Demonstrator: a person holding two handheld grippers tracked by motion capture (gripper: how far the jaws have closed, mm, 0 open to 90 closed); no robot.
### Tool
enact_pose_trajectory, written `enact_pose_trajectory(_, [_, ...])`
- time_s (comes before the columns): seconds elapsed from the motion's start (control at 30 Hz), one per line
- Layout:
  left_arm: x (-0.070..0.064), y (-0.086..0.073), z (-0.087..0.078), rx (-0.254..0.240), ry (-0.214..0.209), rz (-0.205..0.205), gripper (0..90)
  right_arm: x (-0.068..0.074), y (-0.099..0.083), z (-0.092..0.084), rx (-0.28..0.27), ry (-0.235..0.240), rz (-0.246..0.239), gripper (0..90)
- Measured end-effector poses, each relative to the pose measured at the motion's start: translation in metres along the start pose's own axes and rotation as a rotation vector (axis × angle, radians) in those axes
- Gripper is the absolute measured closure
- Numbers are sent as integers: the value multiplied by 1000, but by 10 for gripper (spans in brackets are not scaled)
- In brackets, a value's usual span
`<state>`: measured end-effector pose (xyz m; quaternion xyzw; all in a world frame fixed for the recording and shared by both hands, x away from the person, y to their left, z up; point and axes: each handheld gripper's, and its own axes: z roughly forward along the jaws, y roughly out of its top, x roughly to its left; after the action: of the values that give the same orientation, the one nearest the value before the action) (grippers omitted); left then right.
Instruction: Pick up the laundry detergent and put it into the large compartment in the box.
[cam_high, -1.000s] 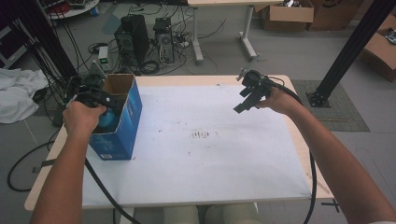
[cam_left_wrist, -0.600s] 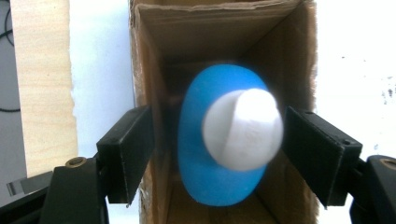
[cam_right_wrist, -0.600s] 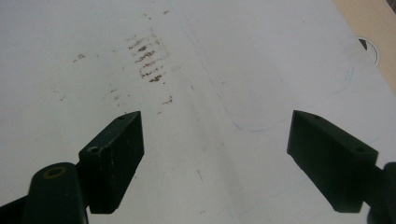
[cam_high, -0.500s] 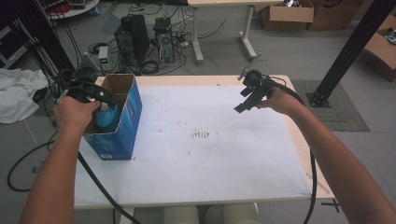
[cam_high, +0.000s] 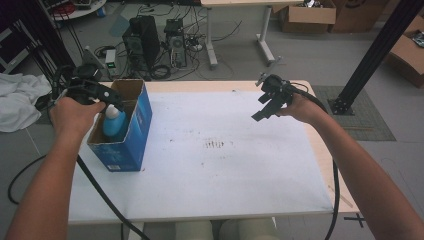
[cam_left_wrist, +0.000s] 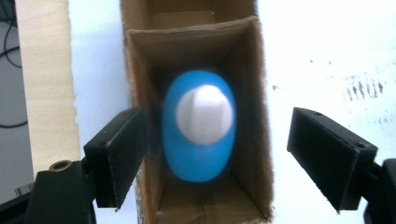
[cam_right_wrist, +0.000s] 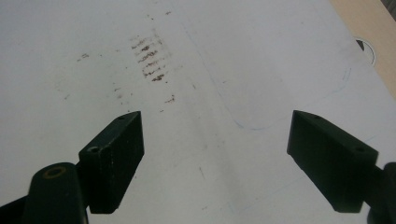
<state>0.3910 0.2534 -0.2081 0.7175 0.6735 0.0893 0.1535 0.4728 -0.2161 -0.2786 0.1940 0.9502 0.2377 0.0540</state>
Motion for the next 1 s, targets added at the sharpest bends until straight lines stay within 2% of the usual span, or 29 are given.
enact_pose_trajectory(0.2, [-10, 1, -9, -16, -10, 32, 197, 1, -1, -1, 1, -1, 1, 186])
enact_pose_trajectory(0.63, [-44, 6, -24, -62, -26, 147, 182, 2, -2, -4, -1, -1, 1, 185])
enact_pose_trajectory(1.0, [-80, 11, -25, -69, -45, 296, 183, 3, -4, -7, -1, -2, 1, 185])
